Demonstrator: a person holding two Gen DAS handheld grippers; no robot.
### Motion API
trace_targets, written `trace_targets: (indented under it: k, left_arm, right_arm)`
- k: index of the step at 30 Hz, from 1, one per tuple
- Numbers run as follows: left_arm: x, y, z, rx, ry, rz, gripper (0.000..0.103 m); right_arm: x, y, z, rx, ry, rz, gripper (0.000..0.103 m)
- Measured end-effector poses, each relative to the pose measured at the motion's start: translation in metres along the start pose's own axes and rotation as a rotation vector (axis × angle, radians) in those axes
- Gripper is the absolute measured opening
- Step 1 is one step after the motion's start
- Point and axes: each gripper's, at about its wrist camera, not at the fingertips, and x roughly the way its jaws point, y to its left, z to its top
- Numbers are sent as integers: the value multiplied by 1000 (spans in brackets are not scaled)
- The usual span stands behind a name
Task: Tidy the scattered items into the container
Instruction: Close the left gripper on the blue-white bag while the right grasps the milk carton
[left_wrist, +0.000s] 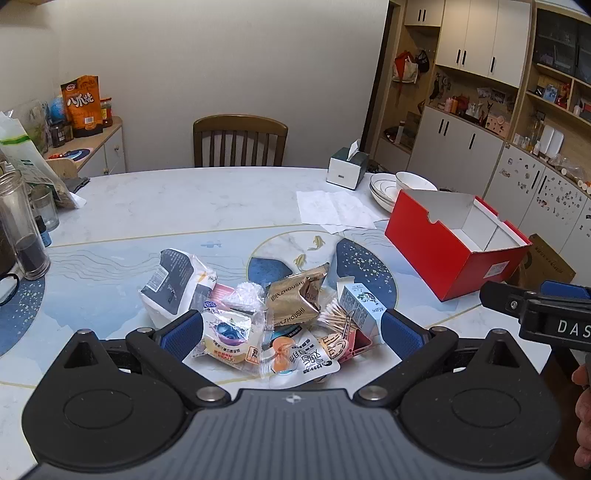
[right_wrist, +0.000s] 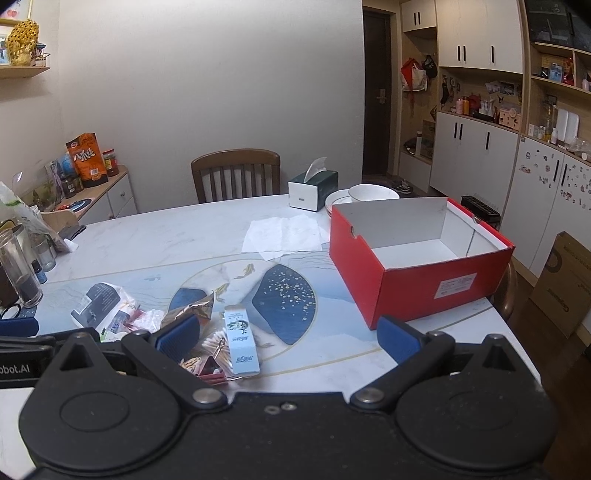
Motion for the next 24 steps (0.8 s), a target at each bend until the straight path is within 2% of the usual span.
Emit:
trace_targets:
  k: [7,13,18,24]
  left_arm:
    - [9,0,8,28,-5,-12,103]
    - [24,12,16,0,14,-23,103]
    - [36,25,20,-22,26,-71,103]
    - [56,43,18,14,50,-15,103]
  right_arm:
    - [13,6,8,-15,7,26,102]
    - [29,15,14,-63,7,52,102]
    - [45,22,14,-119,2,47,102]
    - [66,27,10,-154,26,38,102]
